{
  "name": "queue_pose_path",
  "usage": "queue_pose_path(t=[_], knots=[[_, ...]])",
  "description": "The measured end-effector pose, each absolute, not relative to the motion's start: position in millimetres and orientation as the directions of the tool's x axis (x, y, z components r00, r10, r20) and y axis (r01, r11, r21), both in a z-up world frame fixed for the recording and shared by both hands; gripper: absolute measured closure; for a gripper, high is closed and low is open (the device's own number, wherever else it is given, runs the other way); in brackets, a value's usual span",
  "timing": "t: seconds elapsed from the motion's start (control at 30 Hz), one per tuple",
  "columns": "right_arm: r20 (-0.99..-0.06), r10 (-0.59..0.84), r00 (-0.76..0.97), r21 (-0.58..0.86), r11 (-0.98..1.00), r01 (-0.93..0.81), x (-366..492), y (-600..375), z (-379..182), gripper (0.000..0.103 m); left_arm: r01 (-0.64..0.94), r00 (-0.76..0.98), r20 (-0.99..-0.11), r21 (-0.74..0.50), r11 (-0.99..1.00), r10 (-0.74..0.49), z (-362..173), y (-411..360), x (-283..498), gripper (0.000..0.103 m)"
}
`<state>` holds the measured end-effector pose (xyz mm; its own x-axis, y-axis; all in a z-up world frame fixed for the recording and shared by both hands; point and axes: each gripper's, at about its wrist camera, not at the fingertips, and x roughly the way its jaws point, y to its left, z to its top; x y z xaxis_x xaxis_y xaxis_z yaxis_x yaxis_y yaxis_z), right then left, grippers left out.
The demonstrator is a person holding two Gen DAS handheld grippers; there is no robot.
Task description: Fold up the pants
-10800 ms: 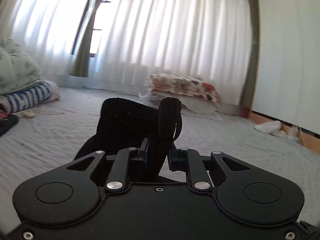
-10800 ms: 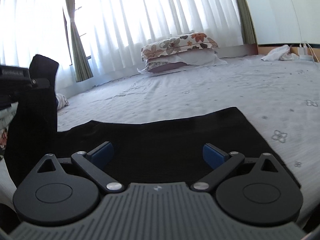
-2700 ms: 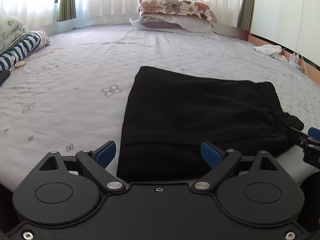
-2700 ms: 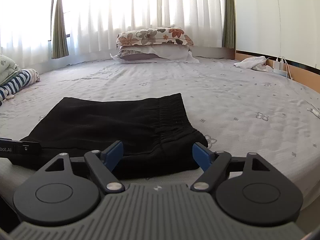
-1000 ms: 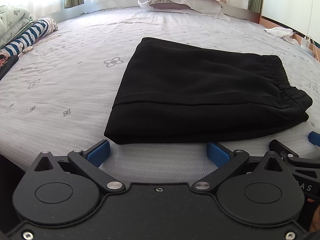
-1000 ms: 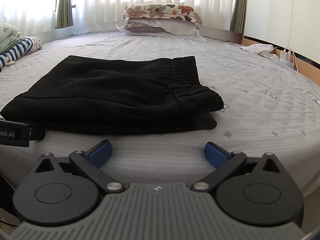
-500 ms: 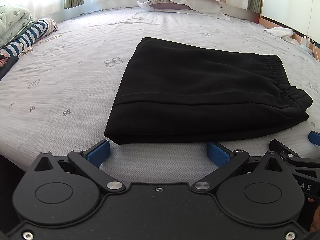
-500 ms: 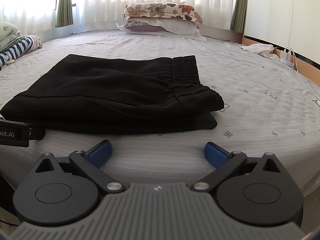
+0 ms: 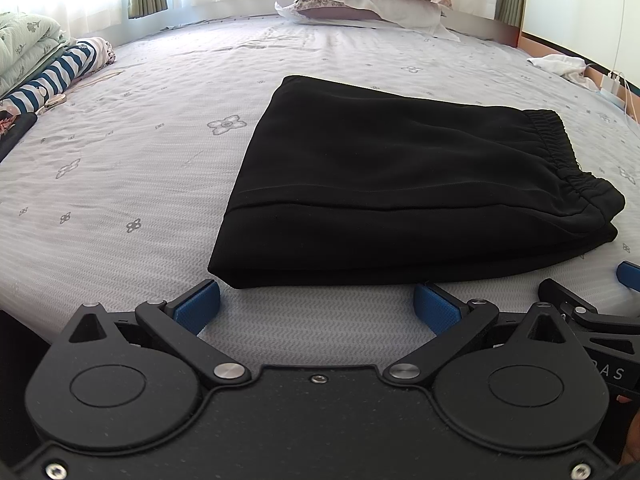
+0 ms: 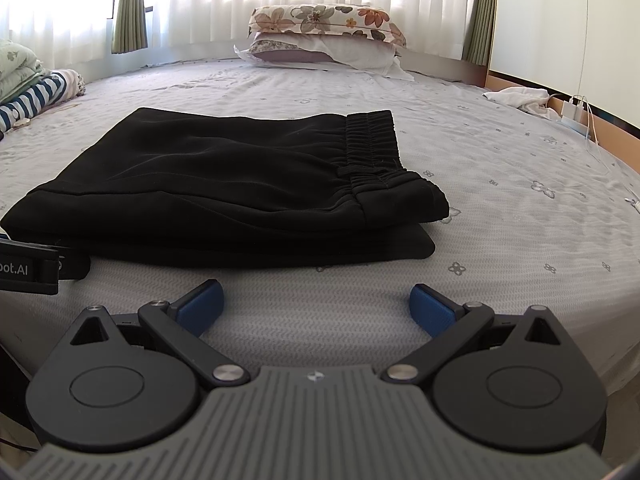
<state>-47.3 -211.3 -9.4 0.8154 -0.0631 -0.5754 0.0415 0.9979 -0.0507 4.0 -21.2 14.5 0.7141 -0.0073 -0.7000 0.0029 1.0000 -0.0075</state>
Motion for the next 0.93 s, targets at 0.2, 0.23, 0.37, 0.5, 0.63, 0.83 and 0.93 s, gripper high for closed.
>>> queue_pose_path(t=[0.2, 0.23, 0.37, 0.5, 0.63, 0.83, 0.93], knots=[[-0.576, -0.063, 0.815, -0.051, 0.998, 0.041, -47.3, -211.2, -9.4, 0.0, 0.003, 0.715, -0.699, -0.007, 1.0, -0.007, 14.4, -21.2, 4.0, 0.0], [-0.575, -0.063, 0.815, -0.051, 0.998, 0.041, -47.3, -211.2, -9.4, 0.0, 0.003, 0.714, -0.7, -0.007, 1.0, -0.007, 14.4, -21.3, 4.0, 0.0], [-0.576, -0.061, 0.815, -0.053, 0.998, 0.037, -47.1, -211.6, -9.2, 0.0, 0.003, 0.714, -0.7, -0.007, 1.0, -0.007, 14.3, -21.3, 3.9, 0.0], [-0.577, -0.057, 0.815, -0.053, 0.998, 0.032, -47.2, -212.5, -8.8, 0.0, 0.003, 0.715, -0.699, -0.007, 1.0, -0.007, 14.2, -21.4, 3.9, 0.0], [-0.577, -0.057, 0.815, -0.054, 0.998, 0.032, -47.2, -212.3, -8.8, 0.0, 0.003, 0.715, -0.7, -0.007, 1.0, -0.007, 14.2, -21.3, 4.1, 0.0], [-0.576, -0.055, 0.815, -0.054, 0.998, 0.028, -47.2, -213.4, -8.3, 0.0, 0.005, 0.719, -0.695, -0.006, 1.0, -0.008, 14.5, -21.4, 3.1, 0.0], [-0.569, -0.057, 0.82, -0.056, 0.998, 0.03, -48.0, -213.4, -7.2, 0.0, 0.017, 0.73, -0.683, -0.003, 1.0, -0.014, 16.0, -21.4, 0.2, 0.0]])
